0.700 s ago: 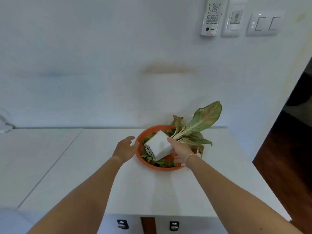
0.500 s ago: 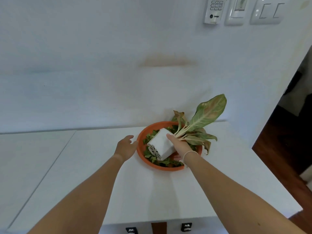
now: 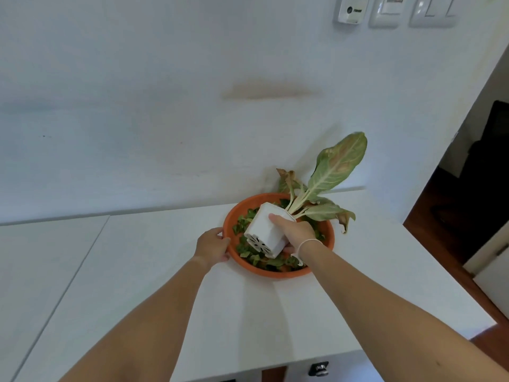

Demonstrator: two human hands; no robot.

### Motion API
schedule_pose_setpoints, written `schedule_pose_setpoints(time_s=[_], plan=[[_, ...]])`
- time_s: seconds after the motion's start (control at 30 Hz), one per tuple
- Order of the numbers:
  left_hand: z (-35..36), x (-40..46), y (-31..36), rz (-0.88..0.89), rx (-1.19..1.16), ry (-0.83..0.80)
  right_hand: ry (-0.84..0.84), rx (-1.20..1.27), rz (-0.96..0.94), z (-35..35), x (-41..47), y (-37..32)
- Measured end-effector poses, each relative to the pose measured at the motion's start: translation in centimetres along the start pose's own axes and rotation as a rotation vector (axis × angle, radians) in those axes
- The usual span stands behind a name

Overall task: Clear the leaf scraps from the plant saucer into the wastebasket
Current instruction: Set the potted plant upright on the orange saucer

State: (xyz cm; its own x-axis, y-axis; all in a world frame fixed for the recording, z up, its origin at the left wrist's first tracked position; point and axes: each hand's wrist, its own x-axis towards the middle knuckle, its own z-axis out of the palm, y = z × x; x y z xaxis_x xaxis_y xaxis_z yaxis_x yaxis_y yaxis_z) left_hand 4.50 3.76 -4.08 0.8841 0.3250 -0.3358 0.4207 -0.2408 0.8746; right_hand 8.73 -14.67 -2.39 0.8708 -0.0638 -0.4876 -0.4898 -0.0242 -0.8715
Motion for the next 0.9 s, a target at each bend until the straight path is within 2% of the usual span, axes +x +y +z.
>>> schedule_pose_setpoints(time_s=[0.17, 0.43, 0.9], plan=[[0.2, -0.3, -0.3, -0.046, -0.071, 0.03, -0.004, -0.127, -0.107, -1.1, 0.1, -2.7], [0.5, -1.0, 0.2, -0.073, -0.14, 0.072, 0.011, -0.413, -0.482, -2.9, 1.6, -3.3], [1.5, -1.4, 0.3, -0.07, -0.077, 0.14, -0.098, -0.399, -0.688, -2.9, 3.3, 0.5]])
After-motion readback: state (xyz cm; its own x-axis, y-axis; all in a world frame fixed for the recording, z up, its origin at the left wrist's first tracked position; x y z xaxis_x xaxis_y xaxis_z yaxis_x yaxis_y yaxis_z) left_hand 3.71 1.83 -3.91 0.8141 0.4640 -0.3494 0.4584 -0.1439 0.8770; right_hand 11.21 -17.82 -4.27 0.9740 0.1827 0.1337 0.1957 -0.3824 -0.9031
